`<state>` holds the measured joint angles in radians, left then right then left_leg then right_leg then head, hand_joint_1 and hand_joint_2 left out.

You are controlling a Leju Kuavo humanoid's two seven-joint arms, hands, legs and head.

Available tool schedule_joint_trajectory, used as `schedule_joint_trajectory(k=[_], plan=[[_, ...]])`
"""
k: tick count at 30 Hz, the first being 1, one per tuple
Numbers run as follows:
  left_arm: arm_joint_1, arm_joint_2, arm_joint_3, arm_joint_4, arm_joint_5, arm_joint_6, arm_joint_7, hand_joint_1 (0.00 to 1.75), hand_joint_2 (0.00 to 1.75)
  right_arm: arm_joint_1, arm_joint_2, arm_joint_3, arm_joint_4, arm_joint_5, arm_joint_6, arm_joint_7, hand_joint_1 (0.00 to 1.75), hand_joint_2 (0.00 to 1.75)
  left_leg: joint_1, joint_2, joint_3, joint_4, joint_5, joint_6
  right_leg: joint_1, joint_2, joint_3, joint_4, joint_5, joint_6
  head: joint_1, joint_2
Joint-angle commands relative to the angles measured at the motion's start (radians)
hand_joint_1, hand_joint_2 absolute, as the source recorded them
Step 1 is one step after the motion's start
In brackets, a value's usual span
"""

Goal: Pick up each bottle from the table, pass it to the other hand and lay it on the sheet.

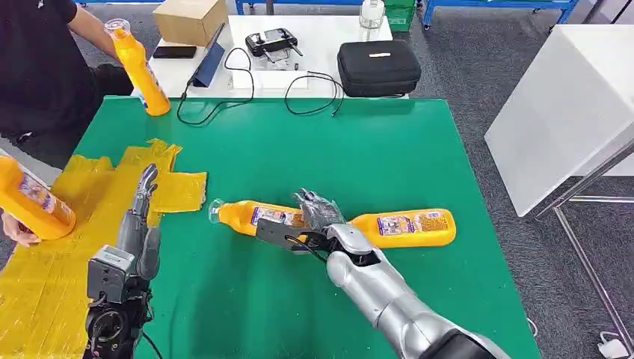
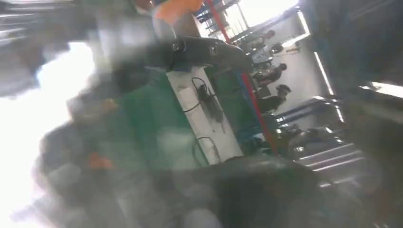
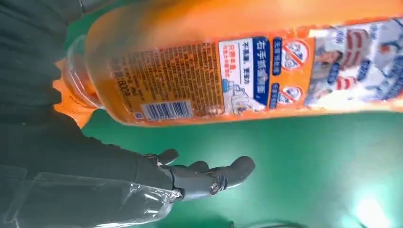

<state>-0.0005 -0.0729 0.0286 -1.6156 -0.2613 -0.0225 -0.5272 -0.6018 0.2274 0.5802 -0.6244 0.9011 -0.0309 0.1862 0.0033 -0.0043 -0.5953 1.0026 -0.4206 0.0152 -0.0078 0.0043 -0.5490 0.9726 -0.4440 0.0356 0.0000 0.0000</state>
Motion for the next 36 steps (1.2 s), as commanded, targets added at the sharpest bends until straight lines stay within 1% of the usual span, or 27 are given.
schedule_joint_trajectory(k=[1,4,8,9,10,11,12,16,19,22,26,27,28,29,30,31,32,33,34,35,36], plan=[[-0.026,-0.019,-0.046,-0.002,0.03,-0.012,0.0,0.0,0.0,-0.085,0.057,0.072,0.292,0.06,0.073,0.09,0.0,1.75,0.001,0.0,0.001,0.0,0.0,-0.001,0.001,-0.001,0.001,0.0,0.0,-0.001,0.0,0.0],[-0.026,-0.016,-0.059,-0.007,0.052,-0.015,0.001,0.0,0.0,-0.064,0.059,0.096,0.336,0.09,0.117,0.11,0.0,1.75,0.001,-0.001,0.002,0.0,-0.001,-0.001,0.001,-0.002,0.002,-0.001,-0.001,-0.001,0.0,0.0],[-0.024,-0.017,-0.058,-0.009,0.057,-0.012,0.0,0.0,0.0,-0.056,0.059,0.105,0.345,0.099,0.131,0.111,0.02,1.75,0.001,0.0,0.004,-0.001,0.0,0.0,0.001,-0.001,0.004,-0.002,0.0,-0.001,0.0,0.0],[-0.023,-0.017,-0.055,-0.009,0.065,-0.013,-0.001,0.0,0.0,-0.053,0.059,0.103,0.345,0.098,0.139,0.11,1.33,1.75,0.002,0.0,0.004,-0.001,0.0,-0.001,0.002,-0.002,0.004,-0.002,0.0,-0.001,0.0,0.0],[-0.021,-0.018,-0.053,-0.011,0.074,-0.014,-0.002,0.0,0.0,-0.045,0.059,0.107,0.345,0.103,0.146,0.113,1.5,1.75,0.001,0.0,0.004,-0.001,0.0,-0.001,0.001,-0.001,0.004,-0.002,0.0,-0.001,0.0,0.0],[-0.018,-0.021,-0.049,-0.016,0.083,-0.013,-0.004,0.0,0.0,-0.037,0.059,0.105,0.344,0.104,0.145,0.111,1.61,1.75,0.001,0.0,0.005,-0.001,0.0,0.0,0.001,-0.001,0.004,-0.002,0.0,-0.001,0.0,0.0],[-0.016,-0.021,-0.048,-0.019,0.089,-0.015,-0.005,0.0,0.0,-0.033,0.059,0.105,0.345,0.105,0.146,0.11,1.75,1.75,0.002,-0.001,0.006,-0.001,0.0,-0.001,0.002,-0.001,0.005,-0.003,0.0,-0.001,0.0,0.0],[-0.01,-0.023,-0.048,-0.026,0.096,-0.016,-0.006,0.0,0.0,-0.026,0.056,0.103,0.342,0.107,0.136,0.109,1.75,1.75,0.001,0.0,0.011,-0.001,-0.001,-0.001,0.001,0.0,0.008,-0.002,0.0,-0.001,0.0,0.0],[-0.01,-0.023,-0.048,-0.026,0.096,-0.016,-0.006,0.0,0.0,-0.026,0.056,0.103,0.342,0.107,0.136,0.109,1.75,1.75,0.001,-0.001,0.014,-0.001,-0.002,-0.002,0.001,-0.001,0.004,-0.002,-0.001,-0.002,0.0,0.0],[-0.009,-0.023,-0.048,-0.027,0.099,-0.017,-0.006,0.0,0.0,-0.025,0.052,0.093,0.334,0.103,0.125,0.107,1.75,1.75,0.002,-0.001,0.014,-0.002,-0.001,-0.003,0.001,-0.001,0.003,-0.003,0.0,-0.002,0.0,0.0],[-0.008,-0.023,-0.046,-0.028,0.102,-0.018,-0.005,0.0,0.0,-0.023,0.047,0.075,0.319,0.097,0.093,0.093,1.75,1.75,0.001,-0.001,0.017,-0.002,-0.002,-0.003,0.001,0.0,0.005,-0.003,-0.001,-0.002,0.0,0.0],[-0.005,-0.024,-0.042,-0.028,0.112,-0.023,0.002,0.0,0.0,-0.018,0.044,0.055,0.302,0.085,0.045,0.08,1.75,1.75,0.001,0.0,0.017,-0.002,-0.003,-0.003,0.001,0.0,0.005,-0.002,-0.001,-0.001,0.0,0.0],[-0.004,-0.023,-0.042,-0.028,0.112,-0.023,0.002,0.0,0.0,-0.02,0.044,0.054,0.302,0.085,0.046,0.08,1.75,1.75,0.002,-0.001,0.016,-0.002,-0.002,-0.003,0.002,-0.001,0.005,-0.004,0.0,-0.002,0.0,0.0],[0.0,-0.023,-0.04,-0.028,0.13,-0.041,0.034,0.0,0.0,-0.009,0.037,0.026,0.267,0.067,-0.044,0.05,1.75,1.75,0.001,-0.001,0.016,-0.002,-0.002,-0.003,0.001,0.0,0.005,-0.003,-0.001,-0.002,0.0,0.0],[0.003,-0.023,-0.038,-0.026,0.133,-0.042,0.044,0.0,0.0,-0.01,0.033,0.017,0.253,0.062,-0.078,0.04,1.75,1.75,0.002,-0.001,0.015,-0.003,-0.002,-0.003,0.001,-0.001,0.004,-0.004,0.0,-0.002,0.0,0.0],[0.014,-0.027,-0.03,-0.027,0.15,-0.051,0.095,0.0,0.0,0.012,0.027,-0.029,0.186,0.023,-0.192,-0.016,1.75,1.75,0.002,0.0,0.015,-0.002,-0.002,-0.003,0.002,0.0,0.006,-0.003,0.0,-0.002,0.0,0.0],[0.016,-0.025,-0.029,-0.027,0.15,-0.051,0.094,0.0,0.0,0.007,0.027,-0.029,0.185,0.024,-0.188,-0.016,1.75,1.75,0.001,0.001,0.016,-0.002,-0.002,-0.003,0.001,0.002,0.01,-0.002,0.0,-0.001,0.0,0.0],[0.033,-0.034,-0.015,-0.034,0.17,-0.054,0.12,0.0,1.75,0.039,0.015,-0.058,0.083,-0.01,-0.247,-0.067,1.75,1.75,0.002,0.001,0.015,-0.002,-0.002,-0.003,0.001,0.001,0.01,-0.003,0.0,-0.001,0.0,0.0],[0.041,-0.035,-0.01,-0.036,0.179,-0.057,0.126,0.0,1.75,0.051,0.009,-0.064,0.032,-0.02,-0.247,-0.073,1.75,1.75,0.001,0.001,0.015,-0.001,-0.002,-0.003,0.001,0.002,0.011,-0.002,0.0,-0.001,0.0,0.0],[0.061,-0.045,0.01,-0.039,0.203,-0.048,0.175,0.0,1.75,0.101,-0.005,-0.085,-0.099,-0.055,-0.303,-0.122,1.75,1.75,0.001,0.002,0.014,-0.001,-0.002,-0.002,0.0,0.003,0.011,-0.001,0.0,-0.001,0.0,0.0],[0.069,-0.043,0.013,-0.043,0.205,-0.048,0.177,0.0,1.75,0.127,-0.021,-0.078,-0.169,-0.058,-0.277,-0.099,1.75,1.75,0.001,0.002,0.012,0.0,-0.002,-0.002,0.0,0.003,0.009,0.0,0.0,-0.001,0.0,0.0]])
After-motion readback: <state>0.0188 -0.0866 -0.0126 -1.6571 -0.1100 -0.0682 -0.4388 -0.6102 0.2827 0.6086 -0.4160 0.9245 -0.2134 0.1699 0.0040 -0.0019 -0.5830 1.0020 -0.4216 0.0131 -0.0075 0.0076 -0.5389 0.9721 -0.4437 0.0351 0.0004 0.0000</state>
